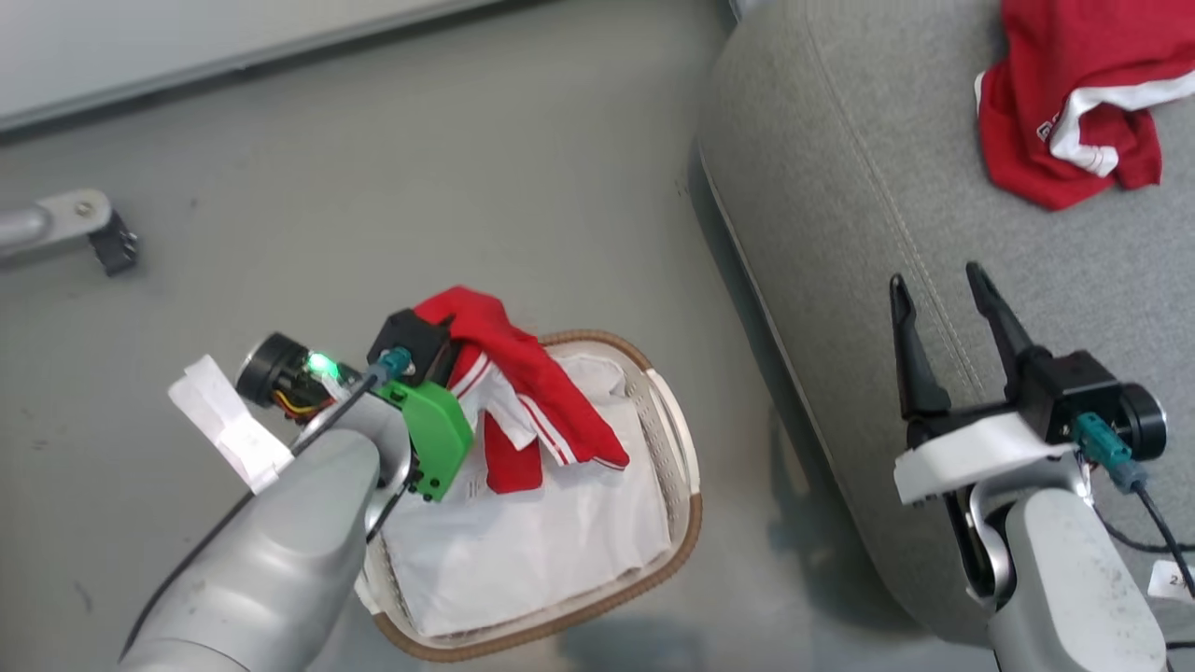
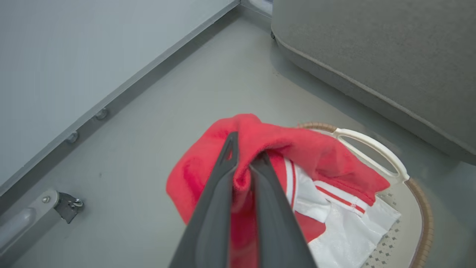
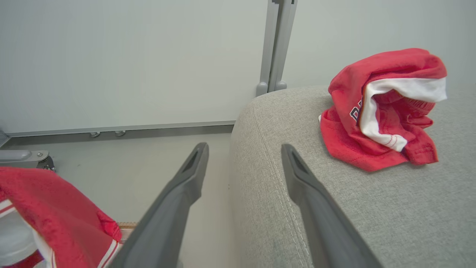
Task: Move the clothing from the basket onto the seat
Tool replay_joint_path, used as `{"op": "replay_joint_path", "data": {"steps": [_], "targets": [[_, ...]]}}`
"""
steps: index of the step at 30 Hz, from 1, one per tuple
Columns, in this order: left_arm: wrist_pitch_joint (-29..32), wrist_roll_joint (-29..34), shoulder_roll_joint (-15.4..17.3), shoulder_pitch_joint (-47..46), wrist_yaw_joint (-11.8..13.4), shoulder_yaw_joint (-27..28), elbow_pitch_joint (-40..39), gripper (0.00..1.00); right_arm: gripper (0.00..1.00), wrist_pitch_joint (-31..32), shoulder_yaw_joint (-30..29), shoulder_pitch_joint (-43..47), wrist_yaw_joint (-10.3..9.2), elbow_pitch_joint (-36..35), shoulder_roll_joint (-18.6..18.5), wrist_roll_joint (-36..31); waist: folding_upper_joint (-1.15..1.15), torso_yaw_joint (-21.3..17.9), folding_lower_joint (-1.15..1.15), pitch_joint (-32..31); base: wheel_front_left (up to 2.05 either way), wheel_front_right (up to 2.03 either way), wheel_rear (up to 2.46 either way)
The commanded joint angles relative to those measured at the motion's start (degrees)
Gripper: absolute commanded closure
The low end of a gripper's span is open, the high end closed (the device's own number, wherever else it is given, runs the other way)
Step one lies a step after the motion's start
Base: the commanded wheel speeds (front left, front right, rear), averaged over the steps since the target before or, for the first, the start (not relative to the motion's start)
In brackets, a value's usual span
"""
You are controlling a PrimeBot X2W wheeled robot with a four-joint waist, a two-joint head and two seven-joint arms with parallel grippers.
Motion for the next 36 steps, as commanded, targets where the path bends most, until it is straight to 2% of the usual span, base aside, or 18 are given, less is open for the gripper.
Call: {"op": "replay_joint_path", "data": {"steps": [1,11,17,22,33,36], "targets": [[-0.39,-1.13,1.36,-0.87,0.05,-0.52,-1.33,1.00,0.00,-0.12,-0.18,1.66,-0.08,0.45,-0.19,-0.38,0.00,3.56,0.00,-7.16,0.00,0.00,0.00],[4.67,-5.18,7.83,-8.30,0.07,-4.24,-14.43,1.00,0.00,-0.11,0.33,5.81,-0.08,1.52,-0.19,-1.33,0.00,4.98,0.00,-14.49,0.00,0.00,0.00],[8.62,-5.89,9.37,-13.30,0.11,-3.97,-20.45,1.00,0.00,-0.11,1.91,5.71,-0.08,1.62,-0.17,-1.47,0.00,5.11,0.00,-16.28,0.00,0.00,0.00],[10.68,-5.72,8.58,-16.27,1.09,-3.75,-23.54,1.00,0.00,-0.11,5.21,4.11,-0.08,1.96,-0.17,-1.14,0.00,5.04,0.00,-17.09,0.00,0.00,0.00],[13.97,-5.37,4.67,-20.14,1.58,-5.49,-27.94,1.00,0.00,-0.11,20.37,1.68,-0.08,3.87,-0.19,2.26,0.00,5.59,0.00,-19.08,0.00,0.00,0.00],[14.37,-5.15,3.62,-20.84,1.49,-6.10,-29.05,1.00,0.00,-0.11,22.55,0.12,-0.08,4.72,-0.21,2.72,0.00,6.18,0.00,-19.71,0.00,0.00,0.00]]}}
